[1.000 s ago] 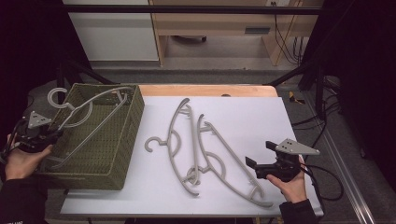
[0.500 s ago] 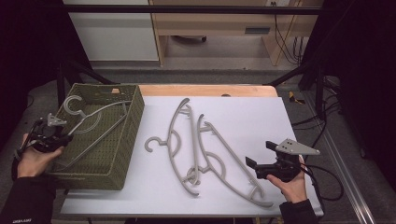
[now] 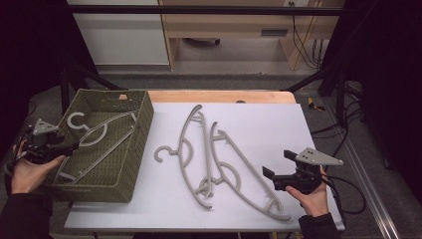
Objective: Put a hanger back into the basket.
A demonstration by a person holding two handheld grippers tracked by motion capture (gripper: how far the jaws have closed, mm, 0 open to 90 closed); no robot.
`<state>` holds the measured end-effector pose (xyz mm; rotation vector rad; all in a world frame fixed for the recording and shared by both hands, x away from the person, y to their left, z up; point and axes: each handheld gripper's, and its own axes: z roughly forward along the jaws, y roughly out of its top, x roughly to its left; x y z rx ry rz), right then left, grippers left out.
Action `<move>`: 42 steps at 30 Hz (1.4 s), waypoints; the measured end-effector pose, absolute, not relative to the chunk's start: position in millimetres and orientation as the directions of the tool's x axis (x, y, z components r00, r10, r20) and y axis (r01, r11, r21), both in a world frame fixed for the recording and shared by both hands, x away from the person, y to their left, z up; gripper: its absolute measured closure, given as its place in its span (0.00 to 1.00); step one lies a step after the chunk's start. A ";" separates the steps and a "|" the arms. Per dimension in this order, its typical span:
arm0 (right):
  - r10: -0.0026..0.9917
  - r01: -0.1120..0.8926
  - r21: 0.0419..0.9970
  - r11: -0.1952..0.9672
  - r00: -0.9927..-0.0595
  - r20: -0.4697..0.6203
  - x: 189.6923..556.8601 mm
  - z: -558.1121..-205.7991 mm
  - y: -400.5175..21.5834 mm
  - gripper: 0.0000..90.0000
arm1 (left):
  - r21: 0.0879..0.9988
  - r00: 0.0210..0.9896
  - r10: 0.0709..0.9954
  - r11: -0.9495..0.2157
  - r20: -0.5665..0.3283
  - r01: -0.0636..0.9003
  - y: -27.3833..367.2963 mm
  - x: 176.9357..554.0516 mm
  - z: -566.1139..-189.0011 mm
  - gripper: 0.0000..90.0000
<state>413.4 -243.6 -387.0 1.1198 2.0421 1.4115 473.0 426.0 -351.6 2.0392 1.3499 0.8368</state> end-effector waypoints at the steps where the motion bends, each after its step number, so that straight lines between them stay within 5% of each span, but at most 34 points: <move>1: 0.799 0.377 0.911 0.167 -0.593 0.099 413.4 -386.7 -244.1 0.04 | 0.749 0.310 0.933 -0.337 0.183 0.570 423.1 469.8 -349.1 0.44; 10: 0.804 0.380 0.912 0.154 -0.585 0.108 413.0 -384.4 -244.5 0.03 | 0.864 0.426 0.900 -0.281 0.088 0.417 378.4 440.7 -331.6 0.19; 18: 0.787 0.400 0.900 0.175 -0.606 0.116 412.1 -383.3 -240.6 0.08 | 0.912 0.531 0.845 -0.261 0.059 0.315 327.0 419.3 -331.5 0.08; 42: 0.737 0.442 0.843 0.306 -0.670 0.083 409.3 -385.0 -207.1 0.11 | 0.920 0.627 0.779 -0.261 0.022 0.292 260.4 397.0 -372.1 0.06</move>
